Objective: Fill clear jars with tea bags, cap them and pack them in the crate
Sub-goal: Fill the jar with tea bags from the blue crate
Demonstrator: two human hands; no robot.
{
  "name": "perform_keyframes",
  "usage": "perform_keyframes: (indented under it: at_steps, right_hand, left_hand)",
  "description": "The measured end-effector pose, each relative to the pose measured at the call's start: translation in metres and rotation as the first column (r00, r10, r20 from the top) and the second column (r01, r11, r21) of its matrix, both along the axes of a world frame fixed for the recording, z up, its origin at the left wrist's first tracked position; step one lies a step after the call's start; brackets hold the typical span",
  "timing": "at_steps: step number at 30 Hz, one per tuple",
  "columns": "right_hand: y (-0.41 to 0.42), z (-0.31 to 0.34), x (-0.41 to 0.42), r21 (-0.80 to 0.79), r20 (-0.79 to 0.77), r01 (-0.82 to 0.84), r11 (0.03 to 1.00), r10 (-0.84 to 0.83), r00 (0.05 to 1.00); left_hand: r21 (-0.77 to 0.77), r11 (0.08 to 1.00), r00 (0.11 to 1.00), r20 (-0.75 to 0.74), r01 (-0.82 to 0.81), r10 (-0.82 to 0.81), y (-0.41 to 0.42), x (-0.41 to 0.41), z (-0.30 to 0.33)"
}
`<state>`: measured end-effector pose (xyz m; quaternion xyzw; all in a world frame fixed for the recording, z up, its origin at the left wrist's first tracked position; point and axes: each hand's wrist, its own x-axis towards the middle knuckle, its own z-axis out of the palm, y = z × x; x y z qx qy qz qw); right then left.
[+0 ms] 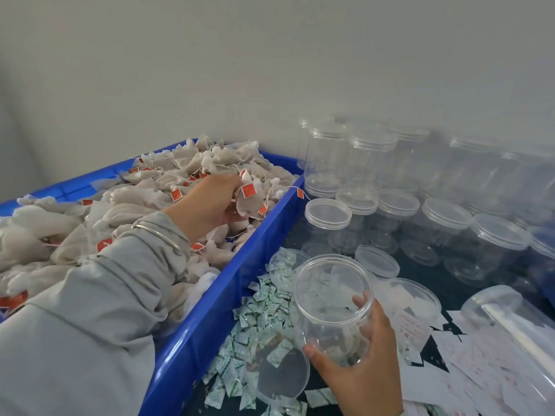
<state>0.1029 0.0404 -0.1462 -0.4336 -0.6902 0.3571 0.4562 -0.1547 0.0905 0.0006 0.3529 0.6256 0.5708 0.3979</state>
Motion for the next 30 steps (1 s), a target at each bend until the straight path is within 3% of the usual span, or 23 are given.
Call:
perform_keyframes:
  at_steps: [1, 2, 6, 8, 12, 15, 23, 25, 30]
  right_hand:
    - [-0.001, 0.001, 0.000, -0.029, -0.017, -0.009, 1.000, 0.008, 1.000]
    - [-0.002, 0.001, 0.000, -0.048, -0.027, -0.009, 0.999, 0.007, 1.000]
    - [-0.006, 0.000, 0.000, -0.040, -0.008, 0.037, 0.998, -0.038, 0.999]
    - [-0.006, 0.001, 0.001, -0.046, 0.002, 0.062, 0.997, -0.062, 0.998]
    - [-0.005, 0.013, -0.001, -0.037, 0.010, -0.010, 0.999, 0.010, 1.000]
    - [-0.004, 0.016, -0.003, -0.033, 0.004, -0.035, 0.999, 0.035, 0.999]
    - [-0.006, 0.013, -0.003, -0.057, -0.091, 0.004, 0.998, -0.009, 0.996]
    - [-0.008, 0.011, -0.002, -0.075, -0.075, 0.018, 0.997, -0.023, 0.997]
    - [-0.010, 0.012, 0.001, -0.086, -0.098, -0.027, 0.996, 0.018, 0.995]
  left_hand:
    - [0.045, 0.998, 0.977, 0.209, 0.035, -0.043, -0.004, 0.004, 0.003]
    - [0.059, 0.995, 0.951, 0.297, 0.076, -0.090, -0.005, 0.008, 0.003]
    - [0.095, 0.900, 0.784, 0.458, 0.425, -0.419, -0.016, 0.026, 0.011]
    - [0.129, 0.800, 0.687, 0.444, 0.586, -0.575, -0.022, 0.038, 0.009]
    - [0.156, 0.691, 0.654, 0.232, 0.706, -0.720, -0.028, 0.060, 0.001]
    - [0.156, 0.607, 0.583, 0.173, 0.779, -0.793, -0.033, 0.072, -0.001]
    - [0.279, 0.576, 0.510, 0.277, 0.768, -0.814, -0.032, 0.072, -0.001]
    - [0.289, 0.606, 0.544, 0.271, 0.741, -0.794, -0.029, 0.067, -0.001]
    - [0.261, 0.834, 0.805, 0.239, 0.486, -0.543, -0.016, 0.041, 0.002]
